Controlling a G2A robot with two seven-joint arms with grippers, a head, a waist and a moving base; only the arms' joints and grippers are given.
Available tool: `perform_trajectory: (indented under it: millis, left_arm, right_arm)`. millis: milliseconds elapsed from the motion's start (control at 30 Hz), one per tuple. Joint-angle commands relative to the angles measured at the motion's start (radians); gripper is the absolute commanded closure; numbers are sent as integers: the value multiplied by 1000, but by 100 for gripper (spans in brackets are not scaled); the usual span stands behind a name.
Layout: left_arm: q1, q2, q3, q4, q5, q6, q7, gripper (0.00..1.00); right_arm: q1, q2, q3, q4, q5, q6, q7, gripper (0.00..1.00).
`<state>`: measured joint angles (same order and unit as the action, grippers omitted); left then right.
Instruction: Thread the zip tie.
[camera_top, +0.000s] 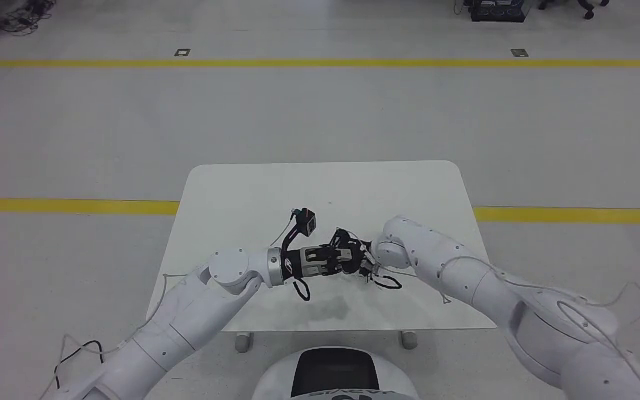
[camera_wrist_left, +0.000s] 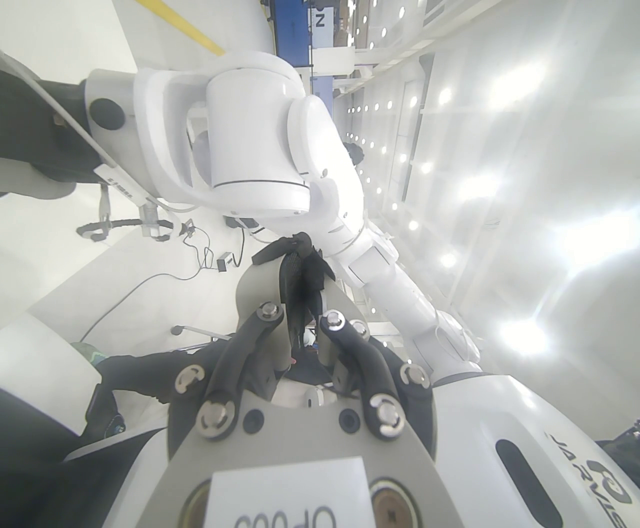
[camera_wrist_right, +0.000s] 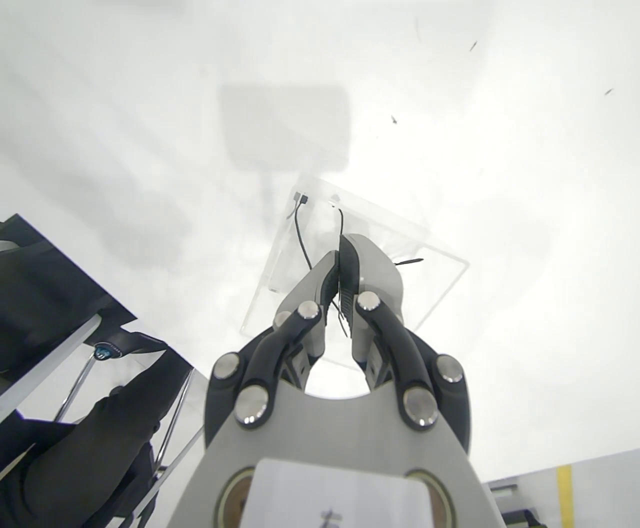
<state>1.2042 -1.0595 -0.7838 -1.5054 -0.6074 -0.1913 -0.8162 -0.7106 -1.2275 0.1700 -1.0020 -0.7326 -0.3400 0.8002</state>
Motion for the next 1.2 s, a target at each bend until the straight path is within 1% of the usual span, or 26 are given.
perform_trajectory:
  millis: [0, 167, 267, 300, 367, 400, 500, 533, 600, 633, 1100, 1167]
  left_arm:
    - [0, 0, 0, 0, 0, 0, 0, 100]
    - [0, 0, 0, 0, 0, 0, 0, 100]
    - [0, 0, 0, 0, 0, 0, 0, 100]
    - [0, 0, 0, 0, 0, 0, 0, 100]
    - [0, 0, 0, 0, 0, 0, 0, 100]
    - [0, 0, 0, 0, 0, 0, 0, 100]
    - [0, 0, 0, 0, 0, 0, 0, 100]
    - [0, 0, 0, 0, 0, 0, 0, 100]
    - [0, 0, 0, 0, 0, 0, 0, 100]
    - [0, 0, 0, 0, 0, 0, 0, 100]
    - [0, 0, 0, 0, 0, 0, 0, 100]
    - [0, 0, 0, 0, 0, 0, 0, 100]
  right_arm:
    - [2, 25, 2, -34, 3, 0, -21, 100]
    - [-7, 98, 23, -119, 5, 0, -72, 100]
    - [-24, 149, 56, -177, 5, 0, -113, 100]
    - [-34, 171, 73, -205, 8, 0, -136, 100]
    - [-57, 209, 103, -242, 19, 0, -187, 100]
    - [-73, 235, 122, -270, 26, 0, -214, 100]
    - [-116, 296, 162, -328, 53, 0, -302, 100]
    - [-137, 322, 178, -357, 69, 0, -359, 100]
    - [-170, 361, 192, -395, 89, 0, -443, 100]
    - [-177, 373, 193, -412, 88, 0, -464, 100]
    - [-177, 373, 193, -412, 88, 0, -464, 100]
    - [-192, 373, 204, -408, 108, 0, -494, 100]
